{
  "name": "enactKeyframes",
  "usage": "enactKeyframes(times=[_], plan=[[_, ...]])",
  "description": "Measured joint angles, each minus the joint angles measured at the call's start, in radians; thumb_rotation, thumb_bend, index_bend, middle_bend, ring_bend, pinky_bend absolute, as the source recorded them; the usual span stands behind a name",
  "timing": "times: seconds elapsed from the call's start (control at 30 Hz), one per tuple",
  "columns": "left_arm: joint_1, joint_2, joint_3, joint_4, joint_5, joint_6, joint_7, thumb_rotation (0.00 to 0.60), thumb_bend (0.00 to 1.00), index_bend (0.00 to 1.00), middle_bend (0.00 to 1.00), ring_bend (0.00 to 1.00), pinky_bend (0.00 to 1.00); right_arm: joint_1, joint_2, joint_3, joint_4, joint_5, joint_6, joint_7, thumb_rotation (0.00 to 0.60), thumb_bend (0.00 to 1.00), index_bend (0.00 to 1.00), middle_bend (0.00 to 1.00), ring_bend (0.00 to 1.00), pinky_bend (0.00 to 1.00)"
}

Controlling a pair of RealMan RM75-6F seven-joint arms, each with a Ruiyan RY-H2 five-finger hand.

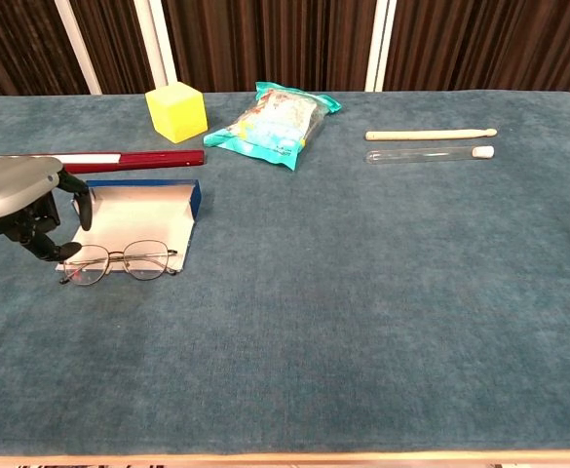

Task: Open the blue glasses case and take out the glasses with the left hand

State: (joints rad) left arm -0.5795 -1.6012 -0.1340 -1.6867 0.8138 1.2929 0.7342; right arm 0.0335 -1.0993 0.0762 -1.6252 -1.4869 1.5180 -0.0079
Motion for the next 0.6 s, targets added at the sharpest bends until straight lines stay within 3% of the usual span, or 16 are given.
enactKeyframes(times=[0.6], plan=[[-0.025, -0.121, -0.043, 0.075, -0.065, 0.002, 0.021, 0.600, 0.35, 0.51, 1.00, 0.99, 1.00, -0.001, 0.003, -0.003, -0.001, -0.007, 0.003, 0.009, 0.600, 0.18, 0.00, 0.00, 0.00, 0.18]])
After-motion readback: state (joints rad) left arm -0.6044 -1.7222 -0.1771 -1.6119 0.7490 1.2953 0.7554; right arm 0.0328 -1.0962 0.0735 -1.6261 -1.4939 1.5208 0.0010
